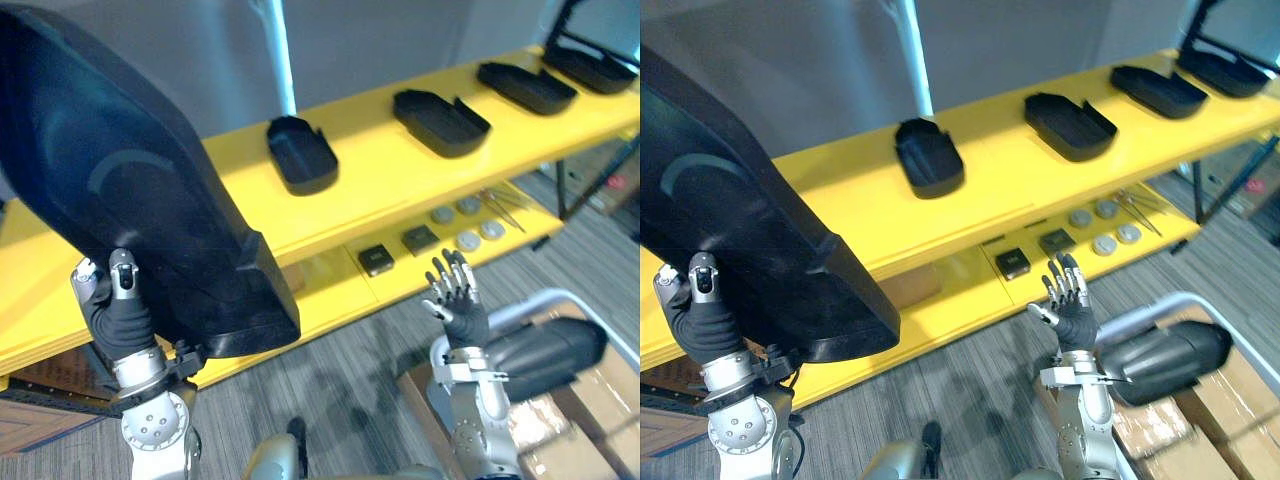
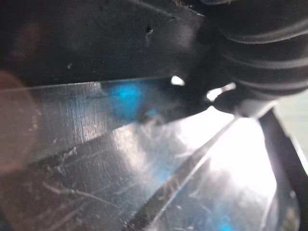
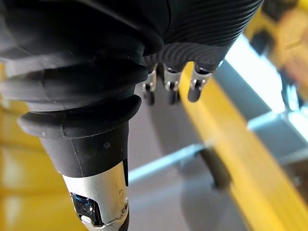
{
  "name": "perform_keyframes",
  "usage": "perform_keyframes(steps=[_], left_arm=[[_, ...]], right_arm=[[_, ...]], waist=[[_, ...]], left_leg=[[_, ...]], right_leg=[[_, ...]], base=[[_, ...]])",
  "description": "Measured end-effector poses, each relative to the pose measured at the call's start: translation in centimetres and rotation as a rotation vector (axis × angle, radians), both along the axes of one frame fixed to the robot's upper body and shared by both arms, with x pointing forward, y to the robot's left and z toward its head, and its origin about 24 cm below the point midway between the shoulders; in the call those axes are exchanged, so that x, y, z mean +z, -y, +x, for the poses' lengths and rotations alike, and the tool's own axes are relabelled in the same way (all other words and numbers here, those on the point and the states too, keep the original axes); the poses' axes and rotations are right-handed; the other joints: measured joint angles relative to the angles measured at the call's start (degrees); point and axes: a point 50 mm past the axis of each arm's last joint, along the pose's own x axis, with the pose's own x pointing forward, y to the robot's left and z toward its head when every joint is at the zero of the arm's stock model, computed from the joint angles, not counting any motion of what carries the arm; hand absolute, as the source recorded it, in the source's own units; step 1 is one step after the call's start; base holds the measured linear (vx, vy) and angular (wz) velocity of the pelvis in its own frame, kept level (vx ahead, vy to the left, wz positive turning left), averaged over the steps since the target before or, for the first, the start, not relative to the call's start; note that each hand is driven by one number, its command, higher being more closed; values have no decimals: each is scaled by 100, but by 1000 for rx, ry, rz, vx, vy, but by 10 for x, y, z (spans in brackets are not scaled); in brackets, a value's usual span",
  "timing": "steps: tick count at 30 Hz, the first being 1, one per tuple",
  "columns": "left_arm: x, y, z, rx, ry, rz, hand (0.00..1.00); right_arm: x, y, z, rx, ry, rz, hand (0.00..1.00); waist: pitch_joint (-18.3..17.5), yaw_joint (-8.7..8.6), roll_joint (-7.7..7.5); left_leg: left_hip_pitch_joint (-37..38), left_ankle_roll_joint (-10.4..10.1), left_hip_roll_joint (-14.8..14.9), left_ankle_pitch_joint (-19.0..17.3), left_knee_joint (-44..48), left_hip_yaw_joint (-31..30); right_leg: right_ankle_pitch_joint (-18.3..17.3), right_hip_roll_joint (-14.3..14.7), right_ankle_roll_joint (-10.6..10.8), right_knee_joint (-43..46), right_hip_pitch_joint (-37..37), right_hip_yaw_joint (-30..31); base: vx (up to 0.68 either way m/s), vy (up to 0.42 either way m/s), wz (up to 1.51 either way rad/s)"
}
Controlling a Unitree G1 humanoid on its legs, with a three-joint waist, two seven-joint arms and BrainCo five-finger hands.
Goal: Walk over and take plastic housings, then place them on the shelf
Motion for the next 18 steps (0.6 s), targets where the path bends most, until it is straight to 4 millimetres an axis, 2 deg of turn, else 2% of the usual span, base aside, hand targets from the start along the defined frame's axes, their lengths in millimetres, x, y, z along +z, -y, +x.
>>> perform_keyframes(steps=[1,2,3,4,5,7,9,10,11,12,13,14,16,18], left_arm=[[1,-1,0,4,2,11,100],[2,-3,1,10,4,16,100],[0,-6,3,31,-1,8,100],[-5,-7,6,42,-20,-11,100],[-8,-8,7,44,-29,-20,100],[-7,-6,9,31,-27,-24,100],[-7,-2,10,12,-25,-23,100],[-8,1,11,-9,-30,-25,100],[-9,6,11,-36,-36,-27,100],[-11,8,11,-44,-38,-48,100],[-13,11,11,-56,-44,-73,100],[-16,19,11,-101,-52,-109,100],[-16,23,11,-120,-51,-112,100],[-17,23,10,-118,-53,-120,100]], right_arm=[[1,-6,1,11,10,5,0],[3,-11,3,29,21,2,0],[7,-19,6,72,45,-11,0],[9,-23,7,99,58,-14,0],[10,-24,7,108,62,-14,0],[9,-26,6,117,61,-10,0],[8,-27,5,128,54,-6,0],[7,-31,4,142,48,4,0],[8,-38,1,165,49,9,0],[10,-41,2,180,55,6,0],[11,-41,2,189,59,-3,0],[11,-39,2,190,59,-16,0],[11,-37,2,183,55,-20,0],[11,-35,2,175,55,-7,0]], waist=[[-20,-59,-58],[-7,-55,-118],[29,-45,-162],[37,-44,-153],[46,-47,-128],[60,-117,-68],[47,-151,-89],[5,-166,-162],[-148,-147,-402],[-152,-76,-363],[-161,-29,-201],[-254,-32,21],[-324,-13,148],[-319,-15,153]], left_leg=[[61,131,5,-7,-88,-271],[124,154,19,-3,-142,-325],[235,197,31,-33,-198,-453],[377,219,51,-114,-202,-552],[454,231,71,-176,-189,-606],[512,203,161,-428,47,-943],[499,84,171,-534,181,-1204],[479,-2,103,-611,212,-1406],[480,-120,-73,-724,160,-1509],[512,-164,-19,-789,177,-1528],[489,-187,102,-834,207,-1503],[428,-236,291,-820,164,-1272],[572,-372,472,-730,-159,-1043],[842,-400,581,-674,-368,-883]], right_leg=[[-493,252,325,487,-300,278],[-990,369,276,630,-463,308],[-1583,639,232,635,-682,205],[-1850,891,235,288,-783,215],[-1905,1030,190,-7,-800,262],[-1888,1569,229,-1363,-823,738],[-1762,1783,307,-2186,-784,1034],[-1441,1789,281,-2722,-690,1140],[-1073,1592,469,-3046,-586,1133],[-1155,1620,524,-3138,-496,1074],[-1111,1710,466,-3252,-413,974],[-1046,1823,395,-3539,-283,778],[-1012,1942,344,-3722,-154,685],[-1002,2026,328,-3842,50,692]], base=[[243,76,70],[249,34,71],[252,33,51],[252,31,50],[260,9,49],[262,-42,74],[268,-120,89],[317,-252,119],[267,-281,93],[292,-332,57],[280,-270,40],[272,-219,45],[224,-129,28],[185,-78,-8]])
